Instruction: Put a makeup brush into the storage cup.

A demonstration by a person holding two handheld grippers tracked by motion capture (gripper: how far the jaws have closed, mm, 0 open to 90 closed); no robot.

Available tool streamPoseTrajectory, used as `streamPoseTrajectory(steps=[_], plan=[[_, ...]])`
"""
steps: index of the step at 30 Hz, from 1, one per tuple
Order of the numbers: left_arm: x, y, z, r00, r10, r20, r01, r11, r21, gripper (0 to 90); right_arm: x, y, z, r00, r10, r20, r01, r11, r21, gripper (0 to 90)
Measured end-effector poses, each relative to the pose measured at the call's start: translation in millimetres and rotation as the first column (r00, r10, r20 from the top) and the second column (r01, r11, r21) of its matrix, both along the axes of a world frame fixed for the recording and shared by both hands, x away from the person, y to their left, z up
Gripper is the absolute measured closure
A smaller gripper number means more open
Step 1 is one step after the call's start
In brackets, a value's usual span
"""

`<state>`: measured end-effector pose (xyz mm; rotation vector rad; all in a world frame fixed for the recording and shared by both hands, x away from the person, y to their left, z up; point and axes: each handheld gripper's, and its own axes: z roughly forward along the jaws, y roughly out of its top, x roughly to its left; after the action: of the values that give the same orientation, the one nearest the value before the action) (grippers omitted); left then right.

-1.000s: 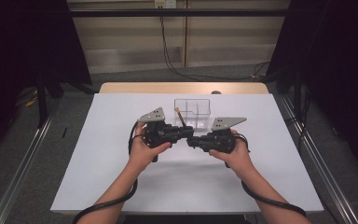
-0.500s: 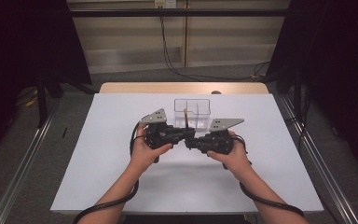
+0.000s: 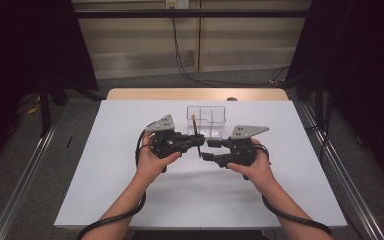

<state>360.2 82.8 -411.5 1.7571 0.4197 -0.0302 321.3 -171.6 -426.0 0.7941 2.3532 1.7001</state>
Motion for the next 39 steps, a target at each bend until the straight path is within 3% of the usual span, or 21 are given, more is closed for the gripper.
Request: streamPoseTrajectory(steps=[4,9,21,30,39], plan=[[0.5,1.4,-0.1,0.9999,0.009,0.009,-0.009,0.9999,0.007,83.0,-0.3,-4.5,1.1,0.9997,-0.021,-0.016,0.021,1.000,0.019,22.3],[0.8,2.0,-0.5,0.9998,0.018,0.011,-0.019,0.9997,0.014,82.9,-0.5,-9.5,2.6,0.9996,-0.028,0.000,0.028,0.999,0.039,13.6],[0.9,1.4,-2.3,0.9997,0.019,0.016,-0.019,0.9996,0.019,82.9,0.7,-10.0,10.1,0.9990,-0.032,0.032,0.030,0.998,0.053,5.8],[0.6,-1.0,-4.9,0.9998,0.019,0.011,-0.019,0.9994,0.029,82.9,5.1,-7.1,17.4,0.9983,-0.043,0.040,0.040,0.996,0.076,6.2],[-0.4,-3.2,-5.3,0.9998,0.014,0.015,-0.014,0.9994,0.032,83.0,7.8,-7.5,27.5,0.9938,-0.076,0.081,0.067,0.992,0.111,24.9]])
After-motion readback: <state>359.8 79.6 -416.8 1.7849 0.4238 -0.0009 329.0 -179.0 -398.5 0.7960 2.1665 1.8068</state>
